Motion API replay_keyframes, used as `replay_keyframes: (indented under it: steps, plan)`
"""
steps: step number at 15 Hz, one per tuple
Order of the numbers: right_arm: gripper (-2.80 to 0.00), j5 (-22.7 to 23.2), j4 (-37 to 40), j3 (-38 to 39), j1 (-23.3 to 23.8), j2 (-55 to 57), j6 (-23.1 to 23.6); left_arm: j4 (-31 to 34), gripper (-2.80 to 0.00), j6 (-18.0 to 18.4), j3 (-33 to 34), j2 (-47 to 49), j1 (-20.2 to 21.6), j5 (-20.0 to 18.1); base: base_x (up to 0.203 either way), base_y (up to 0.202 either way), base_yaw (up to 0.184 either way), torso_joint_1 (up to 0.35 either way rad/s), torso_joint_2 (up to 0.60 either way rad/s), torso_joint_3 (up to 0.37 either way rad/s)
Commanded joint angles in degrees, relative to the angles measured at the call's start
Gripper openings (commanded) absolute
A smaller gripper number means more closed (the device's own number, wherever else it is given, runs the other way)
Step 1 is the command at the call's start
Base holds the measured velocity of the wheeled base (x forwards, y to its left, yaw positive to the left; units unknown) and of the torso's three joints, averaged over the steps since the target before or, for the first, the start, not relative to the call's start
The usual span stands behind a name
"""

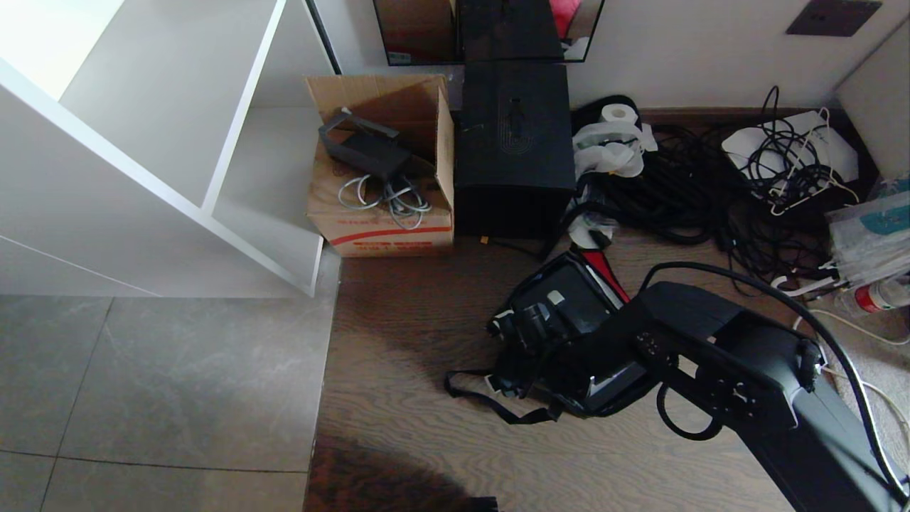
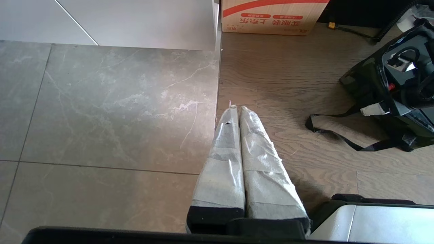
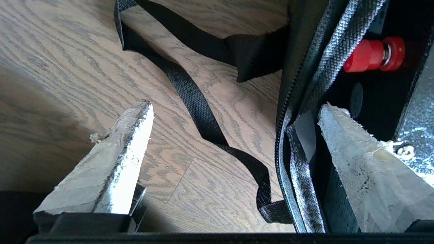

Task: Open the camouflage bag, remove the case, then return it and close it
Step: Close the top of the storage box

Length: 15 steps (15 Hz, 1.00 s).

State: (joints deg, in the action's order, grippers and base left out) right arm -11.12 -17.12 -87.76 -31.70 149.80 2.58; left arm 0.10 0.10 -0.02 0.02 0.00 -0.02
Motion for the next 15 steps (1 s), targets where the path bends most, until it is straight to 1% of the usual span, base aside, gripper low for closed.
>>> replay_keyframes:
  steps: [1,12,15]
  plan:
    - [0.00,-0.1,-0.2,-0.2,0.0,0.1,0.0,0.0,-2.80,0.0,0.0,0.0,0.0,0.0,0.000,0.000,0.000,0.000,0.00,0.000]
    - [0.00,0.1,-0.2,-1.5,0.9,0.2,0.4,0.0,-2.80,0.0,0.0,0.0,0.0,0.0,0.000,0.000,0.000,0.000,0.00,0.000]
    - [0.00,-1.2,-0.1,-2.0,0.9,0.8,0.7,0.0,-2.80,0.0,0.0,0.0,0.0,0.0,0.000,0.000,0.000,0.000,0.00,0.000]
